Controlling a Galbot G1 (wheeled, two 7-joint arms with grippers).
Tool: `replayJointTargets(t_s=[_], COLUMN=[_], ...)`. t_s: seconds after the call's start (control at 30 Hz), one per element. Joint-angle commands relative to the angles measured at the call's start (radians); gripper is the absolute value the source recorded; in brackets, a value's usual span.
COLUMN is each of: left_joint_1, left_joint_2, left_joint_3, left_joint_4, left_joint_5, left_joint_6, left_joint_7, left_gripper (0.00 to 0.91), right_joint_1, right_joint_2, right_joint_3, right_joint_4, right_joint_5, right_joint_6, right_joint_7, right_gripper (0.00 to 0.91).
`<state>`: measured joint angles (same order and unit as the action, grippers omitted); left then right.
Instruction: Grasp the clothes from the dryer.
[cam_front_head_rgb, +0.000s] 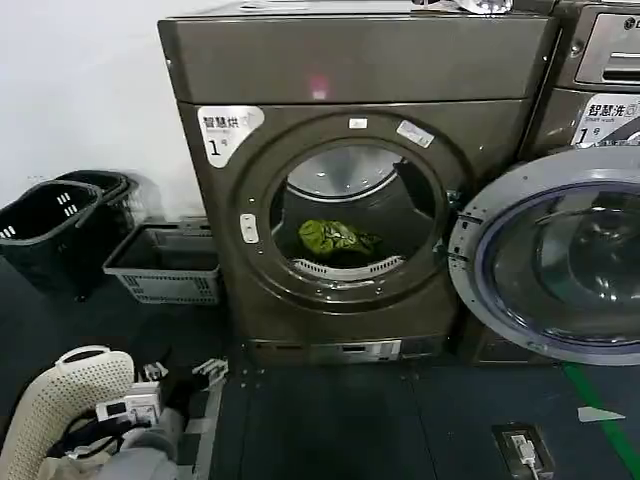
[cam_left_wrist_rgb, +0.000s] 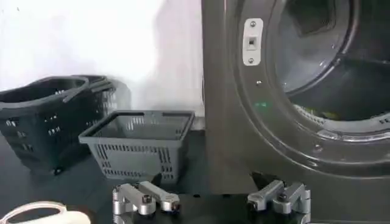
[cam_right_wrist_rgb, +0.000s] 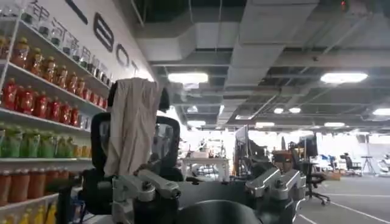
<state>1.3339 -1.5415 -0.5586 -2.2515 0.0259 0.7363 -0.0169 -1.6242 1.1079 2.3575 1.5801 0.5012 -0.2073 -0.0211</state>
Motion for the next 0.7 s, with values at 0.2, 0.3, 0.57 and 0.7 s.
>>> replayJointTargets(t_s=[0.2, 0.3, 0.57, 0.7], left_joint_1=[-0.001, 0.0, 0.0, -0.002], left_joint_2=[-0.004, -0.006, -0.007, -0.01], left_joint_3=[0.002, 0.008, 0.014, 0.015], left_joint_4=[0.005, 0.007, 0.017, 0.019], left_joint_5=[0.003, 0.003, 0.008, 0.007], left_joint_6=[0.049, 0.049, 0.049, 0.049], left_joint_7=[0.0, -0.002, -0.009, -0.007], left_gripper=[0.907, 0.907, 0.907, 0.907], right_joint_1=[0.0, 0.001, 0.004, 0.004], right_joint_2=[0.0, 0.002, 0.003, 0.0], right_joint_3=[0.001, 0.0, 0.001, 0.003], right_joint_4=[-0.01, -0.012, -0.016, -0.019], right_joint_5=[0.006, 0.006, 0.006, 0.006], right_joint_6=[0.009, 0.01, 0.008, 0.007], right_joint_7=[0.013, 0.014, 0.017, 0.021], right_gripper=[0.907, 0.907, 0.907, 0.907])
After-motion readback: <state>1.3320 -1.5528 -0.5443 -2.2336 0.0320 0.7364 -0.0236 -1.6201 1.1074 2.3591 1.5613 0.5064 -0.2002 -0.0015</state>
